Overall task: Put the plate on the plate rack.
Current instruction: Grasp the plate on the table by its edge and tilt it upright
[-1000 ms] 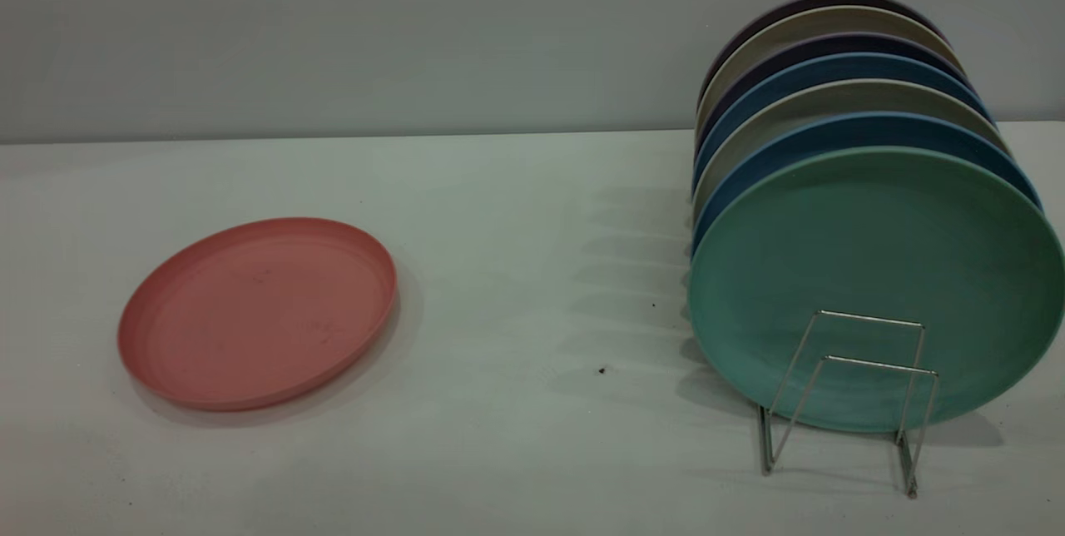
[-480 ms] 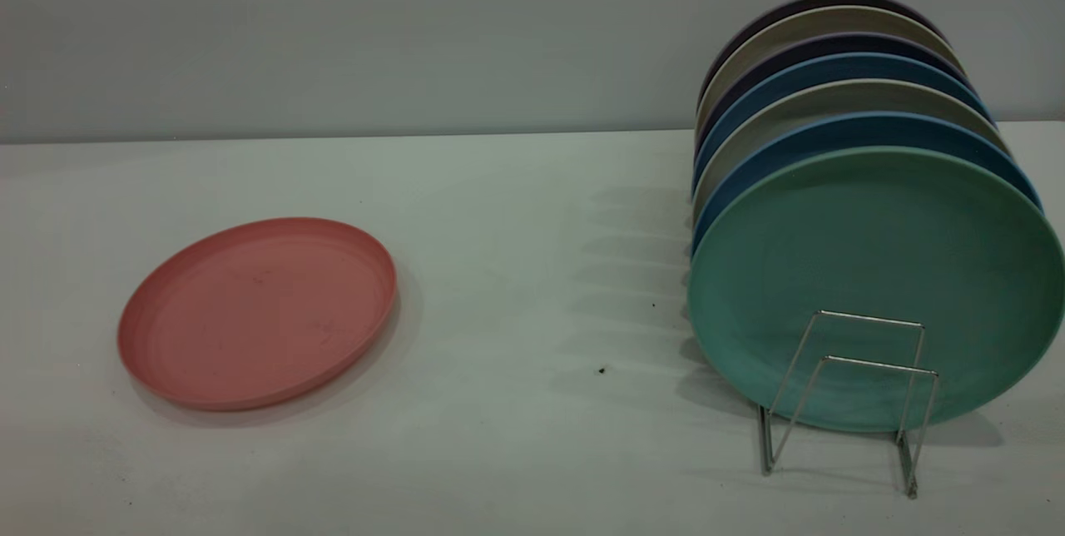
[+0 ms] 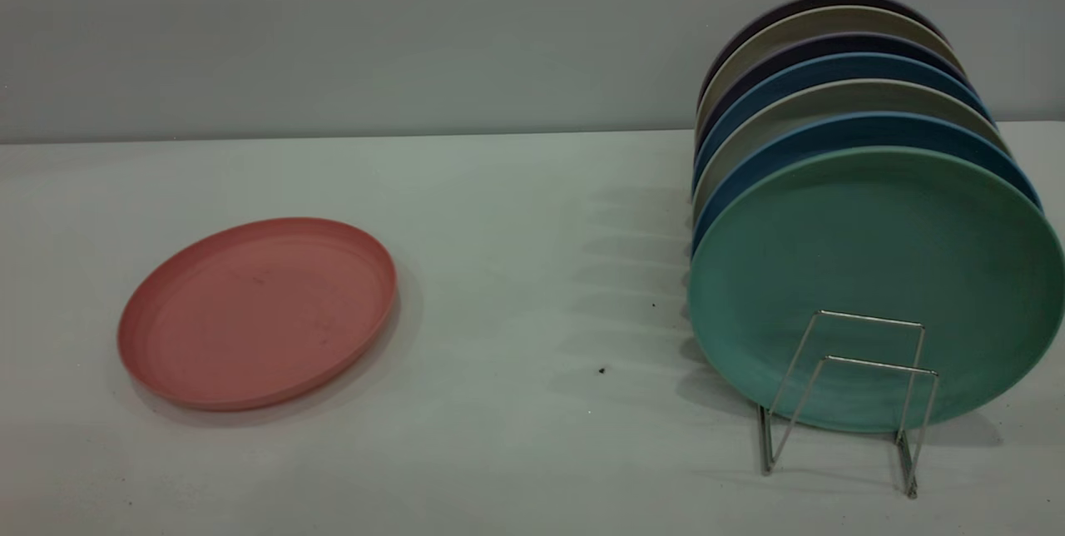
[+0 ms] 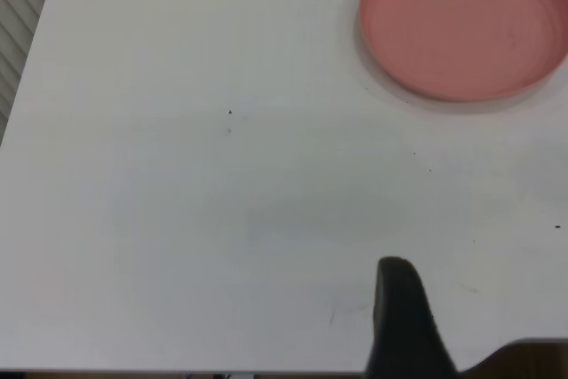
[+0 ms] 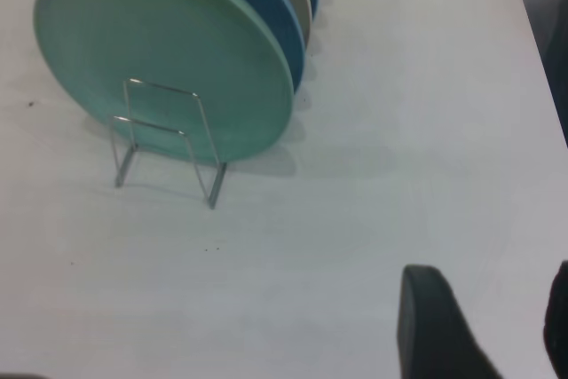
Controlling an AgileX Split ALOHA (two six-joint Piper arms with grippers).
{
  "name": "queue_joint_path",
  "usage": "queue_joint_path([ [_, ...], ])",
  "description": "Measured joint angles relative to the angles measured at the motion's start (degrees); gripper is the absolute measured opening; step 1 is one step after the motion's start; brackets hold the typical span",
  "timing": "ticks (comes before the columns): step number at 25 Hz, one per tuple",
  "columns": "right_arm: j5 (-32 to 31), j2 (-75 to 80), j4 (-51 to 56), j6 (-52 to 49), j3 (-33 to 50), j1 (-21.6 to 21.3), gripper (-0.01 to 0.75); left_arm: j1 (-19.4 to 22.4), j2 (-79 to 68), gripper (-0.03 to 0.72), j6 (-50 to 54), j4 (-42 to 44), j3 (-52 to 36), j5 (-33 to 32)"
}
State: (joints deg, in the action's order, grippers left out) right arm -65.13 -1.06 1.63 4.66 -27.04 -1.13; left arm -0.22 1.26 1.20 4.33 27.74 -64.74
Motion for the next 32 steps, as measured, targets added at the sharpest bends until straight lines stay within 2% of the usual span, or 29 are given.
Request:
queue_joint_path([
  [12, 0.0, 0.0, 0.0, 0.0, 0.0, 0.0, 0.322, -0.7, 0.0, 0.485, 0.0, 0.0, 0.0, 0.0],
  [19, 0.0, 0.0, 0.2, 0.0, 0.0, 0.1, 0.322, -3.8, 0.0, 0.485, 0.0, 0.0, 0.0, 0.0],
  [27, 0.1, 0.0, 0.8, -0.1, -0.1, 6.6, 0.32, -5.5, -3.0, 0.485, 4.1, 1.4, 0.5, 0.6],
  [32, 3.7, 4.8, -0.3, -0.1, -1.8, 10.8, 0.32, -5.6, -11.7, 0.485, 8.3, 1.8, 3.1, 7.2],
])
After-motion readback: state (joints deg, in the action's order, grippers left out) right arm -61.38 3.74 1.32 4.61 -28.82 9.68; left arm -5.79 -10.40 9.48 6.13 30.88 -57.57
